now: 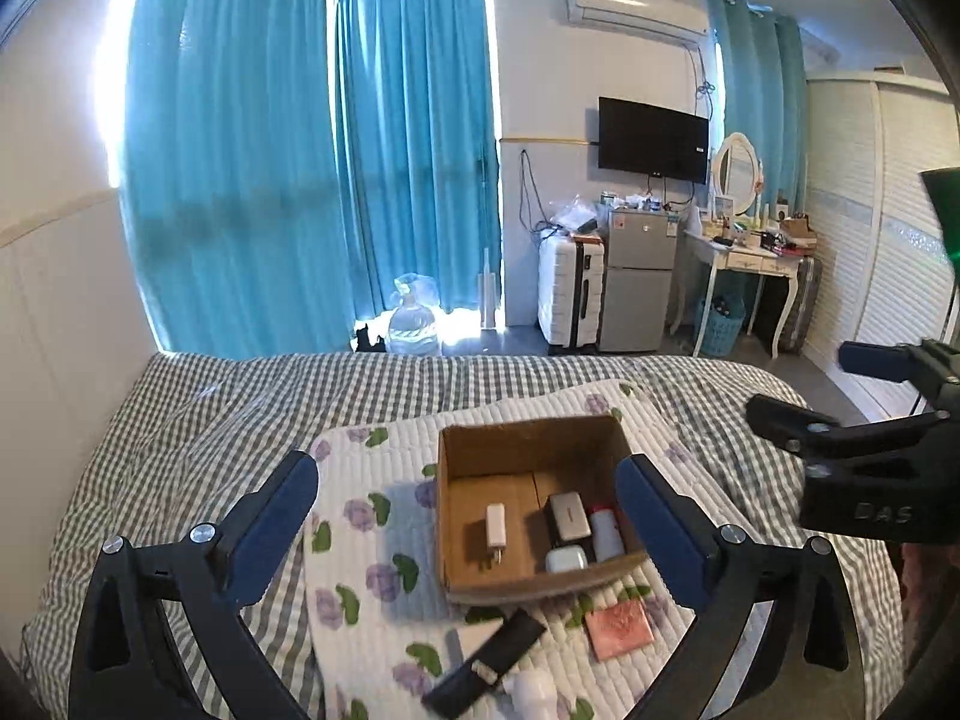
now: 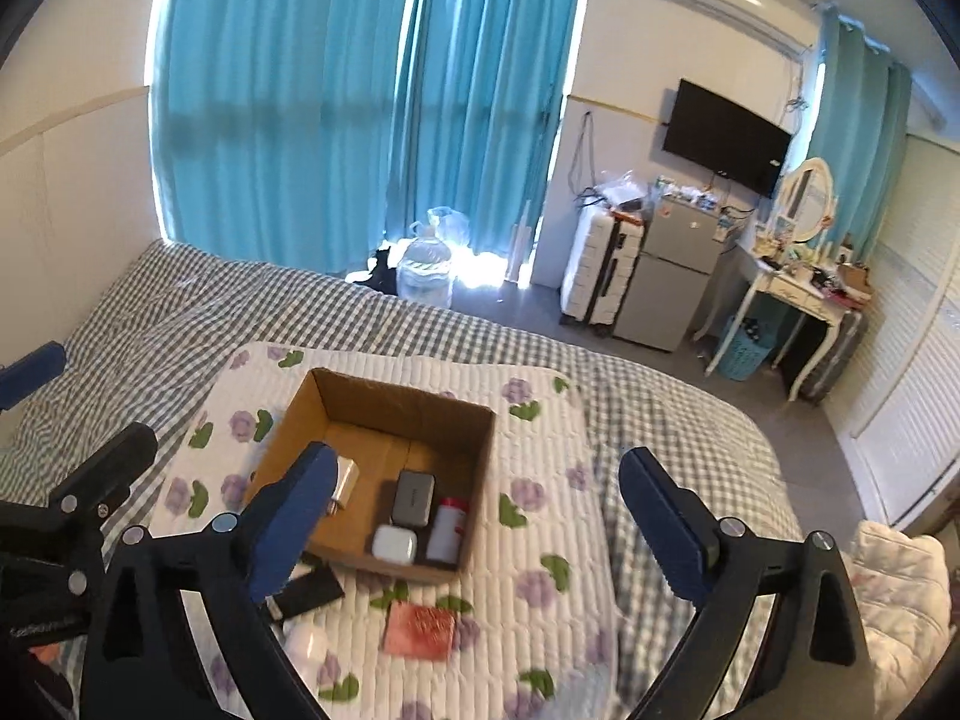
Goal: Organize rigid objects
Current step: 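Withdraw both tools from the box toward the remaining items, then grasp the white spray bottle with the left tool while the right tool grasps the pink rose card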
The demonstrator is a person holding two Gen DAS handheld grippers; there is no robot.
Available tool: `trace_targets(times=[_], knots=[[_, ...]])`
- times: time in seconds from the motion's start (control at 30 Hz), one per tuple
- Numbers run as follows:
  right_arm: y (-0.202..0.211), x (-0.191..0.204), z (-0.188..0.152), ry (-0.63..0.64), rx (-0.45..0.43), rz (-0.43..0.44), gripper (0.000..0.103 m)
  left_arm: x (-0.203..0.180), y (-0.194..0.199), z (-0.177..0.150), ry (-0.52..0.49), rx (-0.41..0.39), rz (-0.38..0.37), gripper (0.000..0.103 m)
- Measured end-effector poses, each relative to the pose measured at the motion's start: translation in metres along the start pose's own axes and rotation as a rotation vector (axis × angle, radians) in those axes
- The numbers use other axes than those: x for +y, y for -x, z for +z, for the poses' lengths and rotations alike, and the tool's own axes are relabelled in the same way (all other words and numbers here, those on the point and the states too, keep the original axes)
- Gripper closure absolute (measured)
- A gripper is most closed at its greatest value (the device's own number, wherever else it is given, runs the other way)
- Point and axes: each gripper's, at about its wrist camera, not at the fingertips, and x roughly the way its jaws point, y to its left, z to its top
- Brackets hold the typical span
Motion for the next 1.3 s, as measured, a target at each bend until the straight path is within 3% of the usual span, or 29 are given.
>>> trace_targets(times=[0.17, 0.33, 0.47, 0.6, 0.77, 0.97, 1.03, 1.1, 1.13, 1.2, 1.3], knots=[[0.041, 0.003, -0.037, -0.001, -0.01, 0.011, 0.0, 0.001, 0.017, -0.032, -0.006, 0.034, 0.009, 0.001], [0.041, 0.008, -0.089, -0.025, 0.004, 0.054, 0.0, 0.001, 0.01, -0.077, 0.001, 0.08, 0.026, 0.001], [0.012, 0.012, -0.131, -0.041, 0.028, 0.071, 0.0, -0.004, -0.016, -0.117, 0.02, 0.128, 0.029, 0.001], [-0.035, 0.011, -0.16, -0.048, 0.123, 0.101, 0.0, -0.013, -0.053, -0.153, 0.035, 0.214, 0.025, 0.001], [-0.089, 0.006, -0.175, -0.041, 0.164, 0.092, 0.0, -0.029, -0.1, -0.195, 0.057, 0.309, 0.0, 0.001], [-0.142, 0.008, -0.196, -0.021, 0.18, 0.067, 0.0, -0.051, -0.138, -0.234, 0.007, 0.391, -0.03, 0.003], [-0.155, 0.006, -0.209, -0.037, 0.205, 0.085, 0.0, -0.055, -0.144, -0.245, -0.016, 0.414, -0.028, 0.011], [-0.166, 0.004, -0.218, -0.043, 0.248, 0.086, 0.0, -0.059, -0.148, -0.251, -0.031, 0.434, -0.039, 0.031], [-0.168, 0.003, -0.22, -0.045, 0.258, 0.088, 0.0, -0.06, -0.15, -0.253, -0.035, 0.445, -0.057, 0.036], [-0.169, 0.002, -0.22, -0.052, 0.259, 0.096, 0.0, -0.062, -0.153, -0.256, -0.033, 0.467, -0.075, 0.058], [-0.169, 0.004, -0.221, -0.049, 0.254, 0.097, 0.0, -0.057, -0.149, -0.255, -0.012, 0.457, -0.099, 0.058]])
